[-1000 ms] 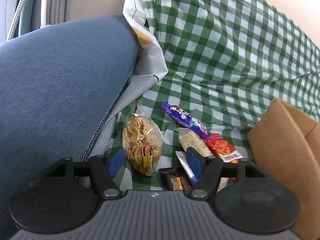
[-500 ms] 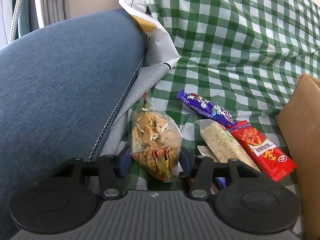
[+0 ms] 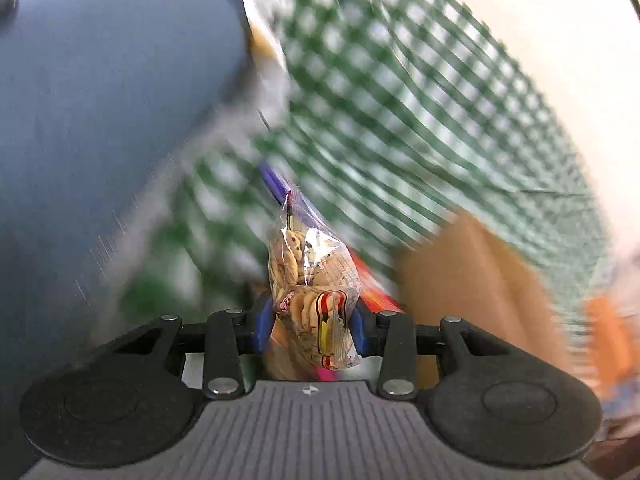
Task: Organize snacks
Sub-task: 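Grasp the cookie bag with the left gripper while the right gripper grasps the red packet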
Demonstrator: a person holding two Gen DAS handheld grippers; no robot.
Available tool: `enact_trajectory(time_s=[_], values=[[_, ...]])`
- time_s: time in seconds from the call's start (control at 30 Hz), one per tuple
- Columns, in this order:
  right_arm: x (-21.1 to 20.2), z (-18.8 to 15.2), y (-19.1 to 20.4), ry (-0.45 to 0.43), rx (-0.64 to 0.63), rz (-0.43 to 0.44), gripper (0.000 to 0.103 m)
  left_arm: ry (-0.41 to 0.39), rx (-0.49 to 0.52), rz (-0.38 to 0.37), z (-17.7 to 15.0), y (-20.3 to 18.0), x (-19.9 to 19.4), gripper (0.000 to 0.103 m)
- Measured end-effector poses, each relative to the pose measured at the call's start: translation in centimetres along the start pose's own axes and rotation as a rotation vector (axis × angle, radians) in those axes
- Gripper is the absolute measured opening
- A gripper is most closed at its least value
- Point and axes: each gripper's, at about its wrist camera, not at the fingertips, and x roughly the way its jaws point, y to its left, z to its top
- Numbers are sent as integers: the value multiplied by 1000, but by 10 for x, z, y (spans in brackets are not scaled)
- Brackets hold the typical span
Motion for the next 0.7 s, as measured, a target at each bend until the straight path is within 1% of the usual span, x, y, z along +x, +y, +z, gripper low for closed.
enact_trajectory(time_s=[0.03, 0.07, 0.1, 0.2, 0.23, 0.27, 0.3, 0.37, 0.4, 0.47, 0.5, 0.57, 0.7], values=[[-4, -3, -1, 11, -4, -1, 45, 69, -28, -41, -7, 1, 2, 44], [-6, -7, -1, 19, -10, -4, 45, 120, -34, -38, -15, 1, 4, 44], [-7, -12, -2, 29, -16, -8, 45, 154, -31, -13, -22, 0, 5, 45], [-7, -27, -3, 61, -29, -19, 45, 211, -56, 35, -36, 0, 5, 45], [-6, -31, -3, 71, -31, -24, 45, 221, -61, 70, -40, 0, 6, 47], [-4, -34, -3, 77, -31, -30, 45, 208, -62, 122, -45, 0, 3, 54], [-2, -36, -4, 81, -29, -36, 45, 184, -59, 156, -47, 0, 1, 54], [1, -38, -6, 92, -21, -43, 45, 121, -21, 216, -50, -6, -8, 57], [3, -40, -7, 99, -16, -44, 46, 98, 5, 232, -52, -11, -10, 57], [6, -43, -8, 108, -14, -44, 46, 69, 68, 247, -56, -23, -12, 63], [7, -44, -8, 110, -15, -44, 46, 57, 99, 255, -57, -29, -11, 64], [9, -45, -8, 113, -14, -43, 48, 21, 154, 286, -57, -34, -12, 68], [11, -44, -9, 119, -12, -45, 49, -54, 221, 327, -56, -44, -12, 70]])
